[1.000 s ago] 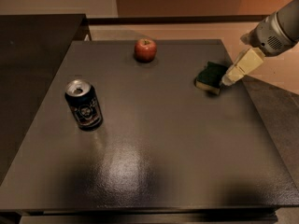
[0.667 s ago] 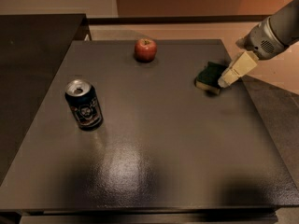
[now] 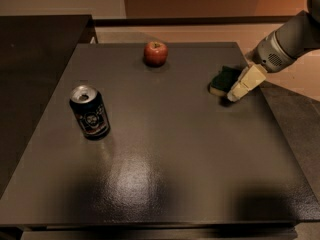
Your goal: Move sponge near pepsi can
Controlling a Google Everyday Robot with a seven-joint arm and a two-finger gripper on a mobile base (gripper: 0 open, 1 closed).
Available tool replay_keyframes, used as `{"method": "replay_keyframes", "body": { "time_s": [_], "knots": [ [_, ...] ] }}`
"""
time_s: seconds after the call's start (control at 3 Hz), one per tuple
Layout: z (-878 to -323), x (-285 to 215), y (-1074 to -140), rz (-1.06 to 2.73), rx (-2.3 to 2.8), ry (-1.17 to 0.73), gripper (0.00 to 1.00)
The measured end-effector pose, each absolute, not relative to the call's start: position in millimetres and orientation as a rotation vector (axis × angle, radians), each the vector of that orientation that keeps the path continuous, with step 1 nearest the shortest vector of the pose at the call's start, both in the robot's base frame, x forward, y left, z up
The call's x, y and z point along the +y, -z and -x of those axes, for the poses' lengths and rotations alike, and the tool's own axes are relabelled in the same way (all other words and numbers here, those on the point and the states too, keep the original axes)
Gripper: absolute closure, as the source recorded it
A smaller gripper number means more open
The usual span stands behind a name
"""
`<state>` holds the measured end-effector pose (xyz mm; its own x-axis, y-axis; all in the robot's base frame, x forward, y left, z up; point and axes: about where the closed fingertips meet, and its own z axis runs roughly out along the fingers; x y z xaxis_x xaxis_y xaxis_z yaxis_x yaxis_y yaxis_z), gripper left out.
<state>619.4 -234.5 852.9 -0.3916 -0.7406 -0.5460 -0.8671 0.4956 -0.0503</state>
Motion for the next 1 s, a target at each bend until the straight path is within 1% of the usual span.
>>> {"method": "replay_keyframes", "body": {
  "time_s": [0.33,0.67,1.0],
  "knots": [
    [-621.0,-230.3,-838.0,1.336,2.249,-0.343,0.00],
    [-622.7,-227.4,-827.9,1.341,2.263,-0.349,0.19],
    [-626.0,-227.5,-827.5,1.334,2.264,-0.350,0.41]
  ]
}}
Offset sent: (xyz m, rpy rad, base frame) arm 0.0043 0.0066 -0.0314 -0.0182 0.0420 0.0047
